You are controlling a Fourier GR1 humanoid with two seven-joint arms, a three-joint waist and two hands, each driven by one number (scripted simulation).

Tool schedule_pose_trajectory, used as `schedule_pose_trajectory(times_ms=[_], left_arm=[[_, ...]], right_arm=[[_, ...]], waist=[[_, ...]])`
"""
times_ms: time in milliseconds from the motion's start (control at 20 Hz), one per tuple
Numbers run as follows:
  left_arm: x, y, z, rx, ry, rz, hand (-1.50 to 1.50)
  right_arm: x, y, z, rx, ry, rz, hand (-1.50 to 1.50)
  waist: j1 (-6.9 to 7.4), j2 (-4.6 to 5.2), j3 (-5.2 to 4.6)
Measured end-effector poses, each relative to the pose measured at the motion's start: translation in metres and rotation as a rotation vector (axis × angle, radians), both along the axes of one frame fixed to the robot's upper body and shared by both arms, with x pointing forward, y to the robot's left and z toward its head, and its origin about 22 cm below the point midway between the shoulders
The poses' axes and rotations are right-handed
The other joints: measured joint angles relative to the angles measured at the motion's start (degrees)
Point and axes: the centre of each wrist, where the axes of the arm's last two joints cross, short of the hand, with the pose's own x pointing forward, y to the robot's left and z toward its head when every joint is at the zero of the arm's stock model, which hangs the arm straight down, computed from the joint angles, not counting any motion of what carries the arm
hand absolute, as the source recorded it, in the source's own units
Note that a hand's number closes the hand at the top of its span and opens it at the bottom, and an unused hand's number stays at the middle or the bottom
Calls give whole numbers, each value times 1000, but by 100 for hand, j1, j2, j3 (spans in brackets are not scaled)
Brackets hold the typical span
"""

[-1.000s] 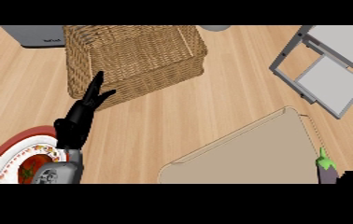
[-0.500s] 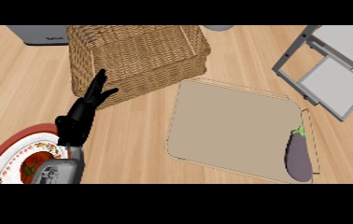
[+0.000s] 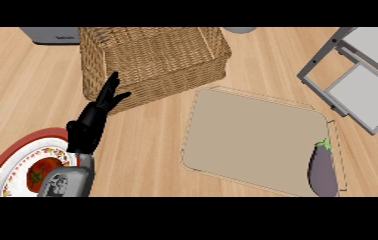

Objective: Pick the bell pepper from the tray and place it in the tiered shelf

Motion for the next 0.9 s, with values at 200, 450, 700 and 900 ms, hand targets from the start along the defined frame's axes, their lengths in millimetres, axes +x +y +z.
schedule_pose_trajectory(times_ms=[200, 450, 700, 900], left_arm=[[4, -6, 2, -2, 5, -3, 0], [2, -4, 3, -7, 9, -13, 0], [4, -8, 1, -4, -1, -11, 0], [5, -10, 3, -4, 4, -19, 0]], right_arm=[[14, -3, 21, 2, -55, -54, 150], [34, -6, 47, 27, -83, -104, 150], [58, -7, 62, 42, -123, -157, 150], [73, -13, 77, 46, -154, -196, 150]], waist=[[55, 8, 5], [84, 17, 3], [123, 16, 9], [143, 23, 6]])
